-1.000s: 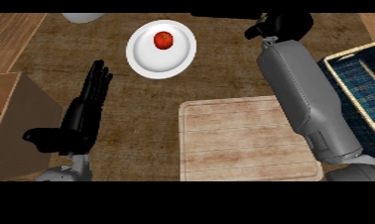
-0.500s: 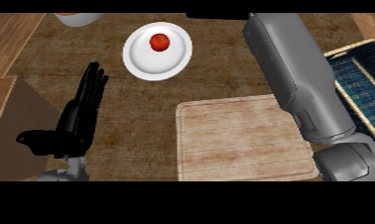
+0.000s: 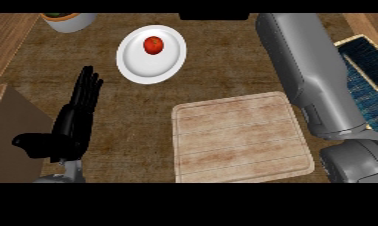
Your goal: Pick the squash from the cutting board and place it in the basket
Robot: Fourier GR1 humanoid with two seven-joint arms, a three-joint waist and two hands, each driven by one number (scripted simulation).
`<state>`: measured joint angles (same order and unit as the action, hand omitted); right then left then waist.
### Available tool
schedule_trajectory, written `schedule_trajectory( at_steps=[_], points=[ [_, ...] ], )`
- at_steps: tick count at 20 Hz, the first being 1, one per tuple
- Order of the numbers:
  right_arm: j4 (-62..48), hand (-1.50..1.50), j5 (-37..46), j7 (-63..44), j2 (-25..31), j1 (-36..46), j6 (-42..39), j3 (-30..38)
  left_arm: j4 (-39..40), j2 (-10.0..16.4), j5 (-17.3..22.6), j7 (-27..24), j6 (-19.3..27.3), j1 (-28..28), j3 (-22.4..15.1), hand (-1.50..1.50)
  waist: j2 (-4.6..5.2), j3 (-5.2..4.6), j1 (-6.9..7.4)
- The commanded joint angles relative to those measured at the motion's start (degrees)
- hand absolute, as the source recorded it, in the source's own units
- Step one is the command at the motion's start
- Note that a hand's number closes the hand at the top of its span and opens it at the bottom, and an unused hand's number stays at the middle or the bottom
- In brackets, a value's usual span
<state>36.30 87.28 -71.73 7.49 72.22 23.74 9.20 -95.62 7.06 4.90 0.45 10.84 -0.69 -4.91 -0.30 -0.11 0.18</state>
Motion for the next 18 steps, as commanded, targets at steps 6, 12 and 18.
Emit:
schedule_trajectory(
  at_steps=[6,12,18],
  points=[
    [7.0,1.50,4.1,-11.4,1.0,-3.9,-5.1,3.9,-0.2,-0.1,-0.2,-1.2,-0.1,1.6,0.5,0.00,-0.36,0.06,-1.26],
    [16.5,1.50,4.4,-5.6,2.8,-12.8,-7.2,7.1,-1.9,0.5,1.2,-0.2,-0.8,3.1,1.9,0.00,-0.42,0.09,-1.59],
    [25.5,1.50,5.1,-2.8,1.9,-21.0,-11.5,9.1,-2.7,0.3,0.3,-0.2,-0.5,2.9,1.6,0.00,-0.19,0.09,-1.13]
  ],
)
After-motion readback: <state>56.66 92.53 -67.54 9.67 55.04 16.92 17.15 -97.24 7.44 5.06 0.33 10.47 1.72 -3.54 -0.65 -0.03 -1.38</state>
